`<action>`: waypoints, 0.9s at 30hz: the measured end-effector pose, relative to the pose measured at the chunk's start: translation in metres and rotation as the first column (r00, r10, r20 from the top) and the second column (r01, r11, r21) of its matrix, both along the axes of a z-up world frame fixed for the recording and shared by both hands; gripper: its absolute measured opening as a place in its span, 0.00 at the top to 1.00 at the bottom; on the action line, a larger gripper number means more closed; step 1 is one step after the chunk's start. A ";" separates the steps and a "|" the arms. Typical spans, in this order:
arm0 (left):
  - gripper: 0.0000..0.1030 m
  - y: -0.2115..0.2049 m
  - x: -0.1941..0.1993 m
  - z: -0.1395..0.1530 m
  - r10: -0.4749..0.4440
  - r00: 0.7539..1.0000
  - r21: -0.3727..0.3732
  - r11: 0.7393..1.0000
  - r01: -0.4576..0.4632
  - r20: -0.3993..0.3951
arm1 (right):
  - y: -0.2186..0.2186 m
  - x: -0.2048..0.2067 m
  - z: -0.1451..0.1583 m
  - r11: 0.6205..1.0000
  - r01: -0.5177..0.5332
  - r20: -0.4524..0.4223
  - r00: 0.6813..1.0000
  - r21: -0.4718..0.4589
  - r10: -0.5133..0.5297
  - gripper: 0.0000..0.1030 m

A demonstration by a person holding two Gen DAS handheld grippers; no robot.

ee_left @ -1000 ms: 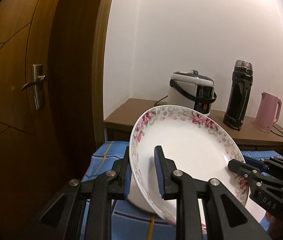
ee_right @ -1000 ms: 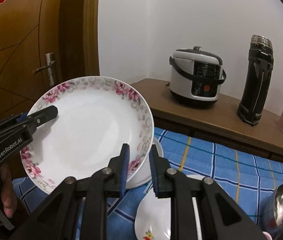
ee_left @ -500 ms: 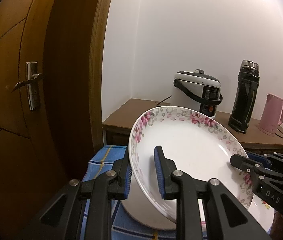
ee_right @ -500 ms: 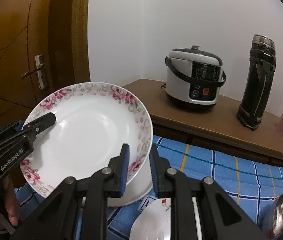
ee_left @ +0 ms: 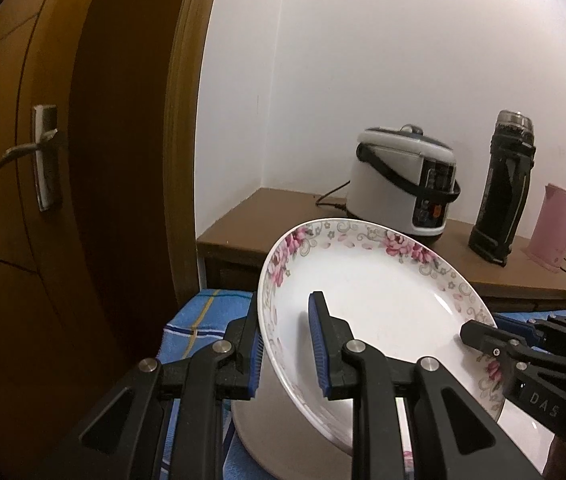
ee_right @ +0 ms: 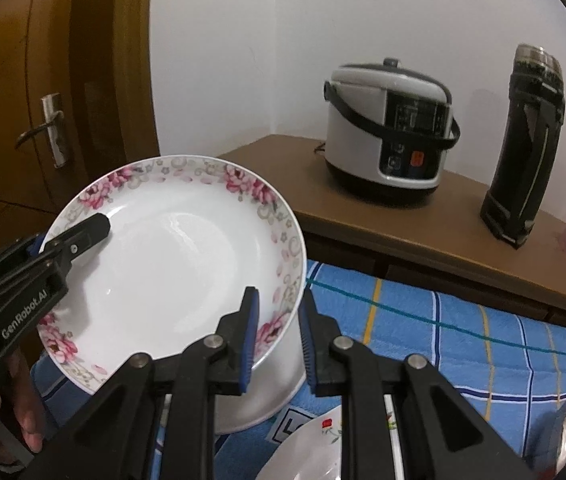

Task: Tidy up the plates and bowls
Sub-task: 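Lift the pink-floral plate off the cloth with both grippers, then carry the pink-floral plate over the plain white plate and lower it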

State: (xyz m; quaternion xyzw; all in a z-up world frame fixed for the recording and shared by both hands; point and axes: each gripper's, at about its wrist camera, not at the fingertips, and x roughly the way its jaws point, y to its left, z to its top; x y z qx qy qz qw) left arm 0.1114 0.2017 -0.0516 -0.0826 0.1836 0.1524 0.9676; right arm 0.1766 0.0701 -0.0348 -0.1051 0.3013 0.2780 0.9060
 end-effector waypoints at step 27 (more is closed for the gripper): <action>0.77 0.016 0.023 -0.036 -0.005 0.992 -0.058 0.998 -0.003 -0.126 | 0.016 0.022 -0.019 0.996 0.029 -0.074 0.997 -0.084 -0.035 0.81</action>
